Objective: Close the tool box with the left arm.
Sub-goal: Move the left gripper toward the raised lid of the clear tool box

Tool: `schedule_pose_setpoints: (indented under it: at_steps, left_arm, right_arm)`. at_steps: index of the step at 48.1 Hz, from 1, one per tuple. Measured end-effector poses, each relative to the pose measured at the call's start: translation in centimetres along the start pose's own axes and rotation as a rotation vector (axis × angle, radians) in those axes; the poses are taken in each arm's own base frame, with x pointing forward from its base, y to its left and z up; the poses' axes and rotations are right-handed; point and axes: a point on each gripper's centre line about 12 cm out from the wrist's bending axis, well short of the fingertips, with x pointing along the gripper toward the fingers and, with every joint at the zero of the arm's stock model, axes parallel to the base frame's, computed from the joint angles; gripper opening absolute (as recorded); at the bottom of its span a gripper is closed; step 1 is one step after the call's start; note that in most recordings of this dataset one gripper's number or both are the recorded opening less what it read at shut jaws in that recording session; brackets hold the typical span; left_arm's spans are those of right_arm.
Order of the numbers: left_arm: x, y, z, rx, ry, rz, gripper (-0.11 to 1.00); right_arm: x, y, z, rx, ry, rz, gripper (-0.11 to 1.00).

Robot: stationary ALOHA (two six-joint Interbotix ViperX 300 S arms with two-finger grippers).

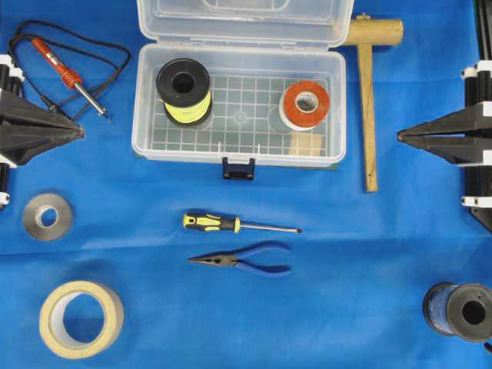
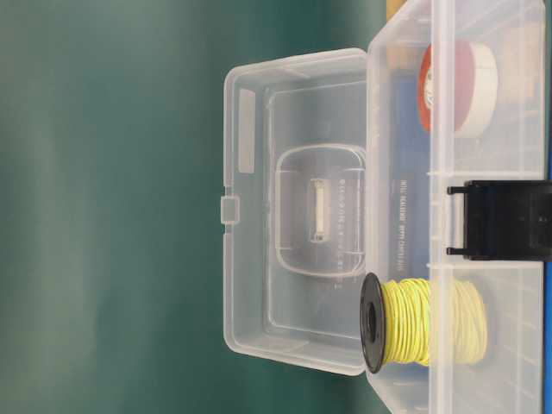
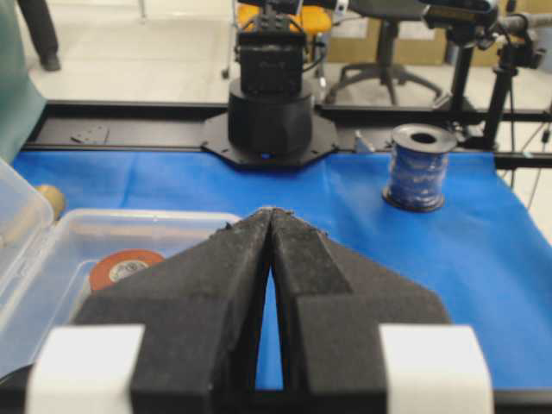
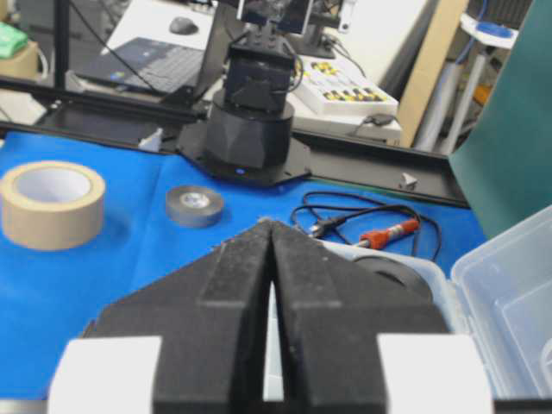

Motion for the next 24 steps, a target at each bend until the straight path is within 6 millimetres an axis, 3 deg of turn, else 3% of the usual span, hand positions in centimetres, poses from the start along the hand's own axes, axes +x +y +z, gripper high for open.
schedule_pose_setpoints:
  at_steps: [13, 24]
  left_arm:
    - [0.2, 0.5, 0.9, 0.026, -0.02, 0.031, 0.0]
    - [1.2, 3.4, 2.2, 0.051, 0.058, 0.163, 0.0]
  right_arm:
    - [0.3, -0.5, 0.7, -0.003, 0.042, -0.025, 0.0]
    - [0.3, -0.7, 0.3, -0.003, 0.078, -0.037, 0.0]
